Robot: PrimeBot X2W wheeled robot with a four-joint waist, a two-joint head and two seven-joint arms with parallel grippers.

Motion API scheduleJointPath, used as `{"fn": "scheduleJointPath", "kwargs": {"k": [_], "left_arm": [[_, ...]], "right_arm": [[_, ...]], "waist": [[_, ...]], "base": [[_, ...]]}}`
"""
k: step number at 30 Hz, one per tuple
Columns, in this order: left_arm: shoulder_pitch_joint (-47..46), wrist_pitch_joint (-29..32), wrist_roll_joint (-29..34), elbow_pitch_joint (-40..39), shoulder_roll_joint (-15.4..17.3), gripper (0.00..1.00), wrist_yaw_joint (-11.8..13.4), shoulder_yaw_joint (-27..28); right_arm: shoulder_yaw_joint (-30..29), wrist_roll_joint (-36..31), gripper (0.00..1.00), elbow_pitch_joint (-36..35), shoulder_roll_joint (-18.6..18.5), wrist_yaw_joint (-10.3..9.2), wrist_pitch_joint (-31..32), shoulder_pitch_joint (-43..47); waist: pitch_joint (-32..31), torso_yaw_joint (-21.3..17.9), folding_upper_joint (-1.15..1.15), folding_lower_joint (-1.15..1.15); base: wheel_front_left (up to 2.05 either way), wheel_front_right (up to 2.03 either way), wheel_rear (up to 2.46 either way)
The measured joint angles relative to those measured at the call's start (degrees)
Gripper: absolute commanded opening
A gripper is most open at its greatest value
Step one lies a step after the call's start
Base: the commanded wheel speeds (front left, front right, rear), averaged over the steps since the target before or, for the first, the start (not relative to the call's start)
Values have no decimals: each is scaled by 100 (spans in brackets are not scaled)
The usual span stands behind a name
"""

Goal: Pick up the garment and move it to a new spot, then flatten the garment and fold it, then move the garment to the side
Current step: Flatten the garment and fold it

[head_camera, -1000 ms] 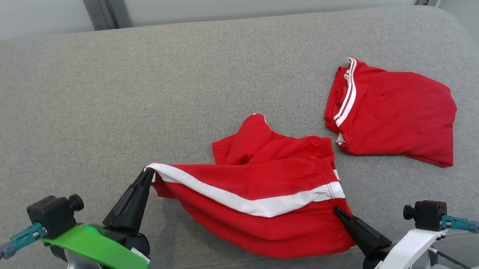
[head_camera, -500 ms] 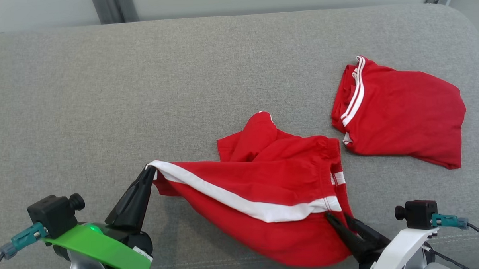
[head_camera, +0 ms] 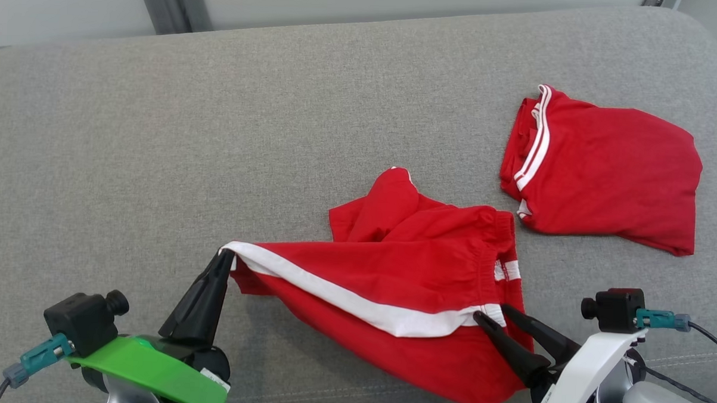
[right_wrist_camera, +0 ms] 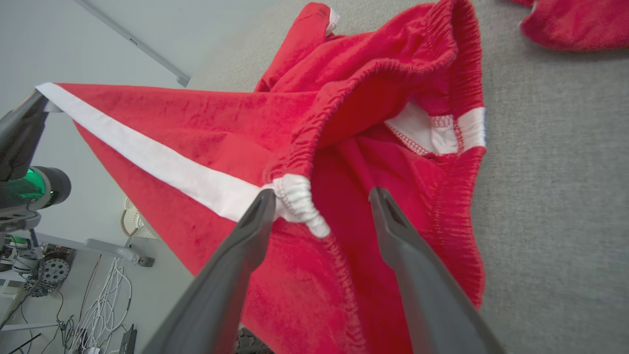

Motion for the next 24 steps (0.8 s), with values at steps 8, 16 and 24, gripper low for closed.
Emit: {"fn": "scheduleJointPath", "kwargs": {"k": [8, 16, 24], "left_arm": [[0, 0, 0, 4, 0, 0, 43, 2], [1, 0, -1, 26, 0, 0, 52, 10], [1, -1, -34, 88, -3, 0, 55, 16]], "right_arm": [[-26, -73, 0, -33, 0, 1, -10, -92], [-11, -70, 10, -73, -1, 10, -9, -94], [-14, -23, 0, -82, -11, 51, -9, -88]], "waist": [[-33, -9, 0, 0], [-61, -33, 0, 0], [-110, -59, 0, 0]], "base": [[0, 0, 0], [0, 0, 0], [0, 0, 0]]}}
